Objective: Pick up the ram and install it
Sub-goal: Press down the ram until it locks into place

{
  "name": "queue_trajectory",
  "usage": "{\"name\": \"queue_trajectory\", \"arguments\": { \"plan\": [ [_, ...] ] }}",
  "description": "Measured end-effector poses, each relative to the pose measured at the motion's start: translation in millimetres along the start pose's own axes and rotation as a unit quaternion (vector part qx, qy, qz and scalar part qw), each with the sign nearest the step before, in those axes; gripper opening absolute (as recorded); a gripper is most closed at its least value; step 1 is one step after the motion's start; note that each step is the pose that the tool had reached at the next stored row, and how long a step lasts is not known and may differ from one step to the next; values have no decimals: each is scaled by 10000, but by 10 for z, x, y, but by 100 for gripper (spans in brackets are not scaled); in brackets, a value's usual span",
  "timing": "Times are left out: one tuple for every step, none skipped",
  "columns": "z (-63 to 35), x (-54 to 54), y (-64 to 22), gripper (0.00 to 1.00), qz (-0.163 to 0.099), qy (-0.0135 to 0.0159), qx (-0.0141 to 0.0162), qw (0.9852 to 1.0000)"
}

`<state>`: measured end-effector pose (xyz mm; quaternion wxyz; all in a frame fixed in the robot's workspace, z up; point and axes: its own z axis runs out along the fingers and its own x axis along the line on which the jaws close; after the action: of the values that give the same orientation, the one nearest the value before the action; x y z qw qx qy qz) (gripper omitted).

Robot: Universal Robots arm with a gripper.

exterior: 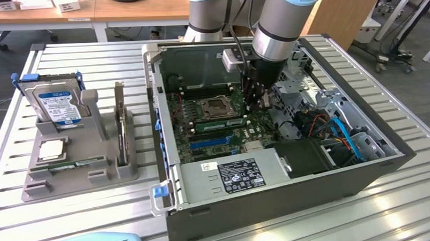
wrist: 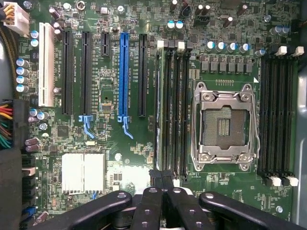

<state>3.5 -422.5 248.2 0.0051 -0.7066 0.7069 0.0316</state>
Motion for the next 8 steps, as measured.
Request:
{"name": "queue_trajectory", "arguments": {
  "plan": [
    [0, 0, -9, 10, -1, 0, 0, 10000],
    [1, 0, -28, 10, -1, 0, 0, 10000],
    [1, 0, -45, 10, 0, -1, 0, 10000],
    [1, 0, -55, 10, 0, -1, 0, 10000],
    [1, 0, -56, 10, 0, -1, 0, 10000],
    [1, 0, -56, 10, 0, -1, 0, 10000],
    [1, 0, -56, 10, 0, -1, 0, 10000],
    [7, 0, -57, 10, 0, -3, 1, 10000]
  ]
}}
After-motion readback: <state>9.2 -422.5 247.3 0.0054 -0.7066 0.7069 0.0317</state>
